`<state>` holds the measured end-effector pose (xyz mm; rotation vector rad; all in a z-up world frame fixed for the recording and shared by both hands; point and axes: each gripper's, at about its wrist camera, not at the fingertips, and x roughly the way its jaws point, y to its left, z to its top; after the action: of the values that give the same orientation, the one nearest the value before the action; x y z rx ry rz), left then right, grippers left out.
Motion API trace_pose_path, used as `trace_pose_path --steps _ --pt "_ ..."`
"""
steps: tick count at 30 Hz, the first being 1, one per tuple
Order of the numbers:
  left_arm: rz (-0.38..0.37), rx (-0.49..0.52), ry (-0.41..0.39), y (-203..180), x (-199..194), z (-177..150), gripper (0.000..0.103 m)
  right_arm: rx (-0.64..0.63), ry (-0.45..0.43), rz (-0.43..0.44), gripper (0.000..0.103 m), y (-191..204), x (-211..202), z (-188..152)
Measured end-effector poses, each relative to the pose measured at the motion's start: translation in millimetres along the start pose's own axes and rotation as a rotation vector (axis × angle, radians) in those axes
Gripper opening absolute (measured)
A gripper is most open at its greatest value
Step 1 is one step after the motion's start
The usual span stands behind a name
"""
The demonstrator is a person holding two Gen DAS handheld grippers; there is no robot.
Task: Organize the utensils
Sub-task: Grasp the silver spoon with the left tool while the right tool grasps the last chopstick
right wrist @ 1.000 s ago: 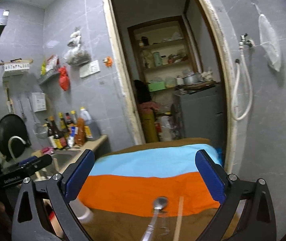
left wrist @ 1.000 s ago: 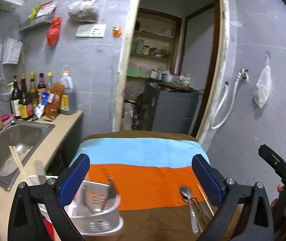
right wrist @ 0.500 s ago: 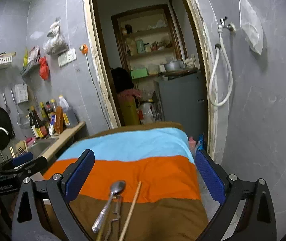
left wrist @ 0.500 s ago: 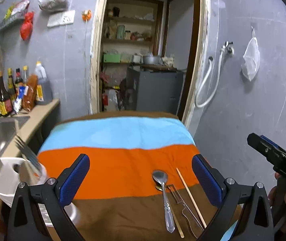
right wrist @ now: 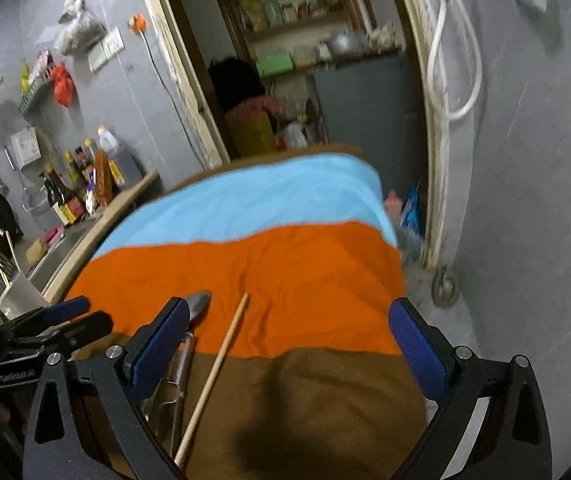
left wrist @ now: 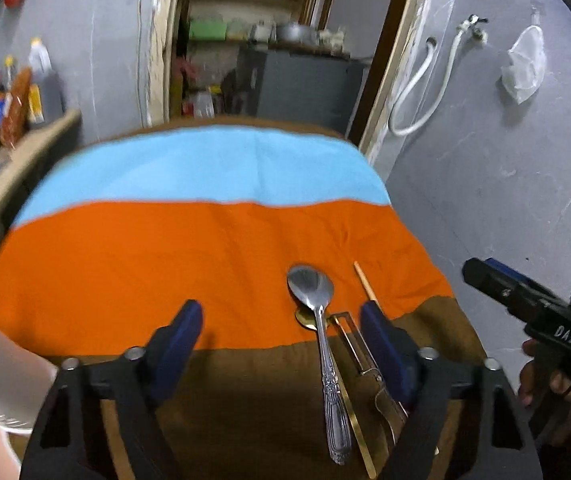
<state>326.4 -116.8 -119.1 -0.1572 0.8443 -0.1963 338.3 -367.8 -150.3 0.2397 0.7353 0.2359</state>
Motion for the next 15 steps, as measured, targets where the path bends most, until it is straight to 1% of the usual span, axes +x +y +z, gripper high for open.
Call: trace_pose_path --steps 1,2,4,5,7,8,10,12,15 --pt "-0.018 -0.014 0.020 2 6 0 0.060 -0.003 0.020 0.006 0.086 0 8 -2" --pt "-0.034 -0.032 0.045 6 14 0 0.055 -0.007 0.040 0.013 0.082 2 16 -4" --pt "-0.060 -0.065 0.076 10 25 2 0.051 -0.011 0.068 0.034 0.072 5 29 -6" --pt "-0.074 -0.080 0.085 12 30 4 0.049 -0.014 0.086 0.047 0.070 8 36 -8" --pt "-0.099 -0.103 0.110 15 39 5 0.045 -0.027 0.106 0.060 0.061 10 47 -10" --pt "-0.116 -0.115 0.126 17 45 6 0.043 -0.037 0.119 0.069 0.059 14 54 -11" --pt "-0.134 -0.126 0.146 20 54 8 0.039 -0.045 0.133 0.084 0.048 17 60 -12" --pt "-0.161 -0.135 0.168 22 62 9 0.036 -0.056 0.145 0.105 0.042 23 67 -15" --pt "-0.206 -0.157 0.176 21 69 14 0.033 -0.069 0.165 0.125 0.031 26 73 -16"
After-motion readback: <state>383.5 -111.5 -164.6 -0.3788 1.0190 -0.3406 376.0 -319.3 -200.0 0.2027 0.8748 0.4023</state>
